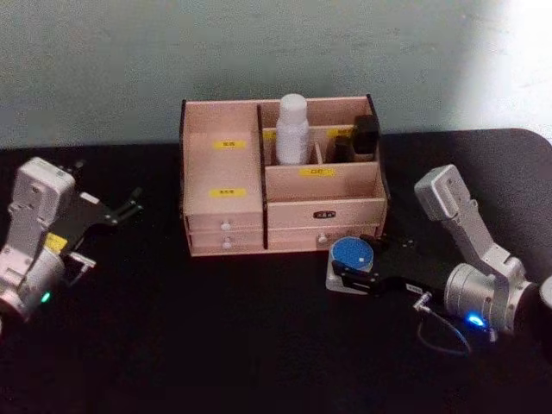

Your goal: Pick up the facial cleanser and watermelon frost from the table and place them into the tiered storage box.

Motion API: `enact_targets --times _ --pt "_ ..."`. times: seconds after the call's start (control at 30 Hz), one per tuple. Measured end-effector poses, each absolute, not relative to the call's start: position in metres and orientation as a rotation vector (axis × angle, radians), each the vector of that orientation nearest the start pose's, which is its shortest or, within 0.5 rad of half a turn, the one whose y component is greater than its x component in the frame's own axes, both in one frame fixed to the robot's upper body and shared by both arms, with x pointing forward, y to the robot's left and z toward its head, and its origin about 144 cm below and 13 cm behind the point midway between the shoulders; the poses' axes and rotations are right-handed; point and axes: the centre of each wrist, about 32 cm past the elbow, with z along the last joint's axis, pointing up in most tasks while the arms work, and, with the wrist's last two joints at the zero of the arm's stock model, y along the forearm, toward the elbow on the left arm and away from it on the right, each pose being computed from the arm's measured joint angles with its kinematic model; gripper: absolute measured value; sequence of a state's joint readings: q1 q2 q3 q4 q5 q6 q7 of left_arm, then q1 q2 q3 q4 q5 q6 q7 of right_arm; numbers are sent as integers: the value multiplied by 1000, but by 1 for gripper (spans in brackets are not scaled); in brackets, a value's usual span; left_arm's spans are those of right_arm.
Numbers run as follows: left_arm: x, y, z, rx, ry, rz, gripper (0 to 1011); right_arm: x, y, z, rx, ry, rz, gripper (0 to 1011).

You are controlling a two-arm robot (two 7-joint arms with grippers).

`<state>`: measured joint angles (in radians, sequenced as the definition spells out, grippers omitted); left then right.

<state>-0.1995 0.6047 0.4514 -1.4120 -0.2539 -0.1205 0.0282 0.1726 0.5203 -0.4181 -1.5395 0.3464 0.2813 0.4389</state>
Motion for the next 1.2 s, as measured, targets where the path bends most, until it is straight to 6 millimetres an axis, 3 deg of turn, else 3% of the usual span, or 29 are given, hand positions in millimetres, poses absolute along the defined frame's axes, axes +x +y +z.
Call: enact_targets --times 0.53,1.2 --pt "489 310 1140 304 -285 1248 1001 486 -264 1203 -311 16 -718 712" --pt "489 310 1140 305 -285 1248 1001 543 -218 1231 -220 -100 -652 712"
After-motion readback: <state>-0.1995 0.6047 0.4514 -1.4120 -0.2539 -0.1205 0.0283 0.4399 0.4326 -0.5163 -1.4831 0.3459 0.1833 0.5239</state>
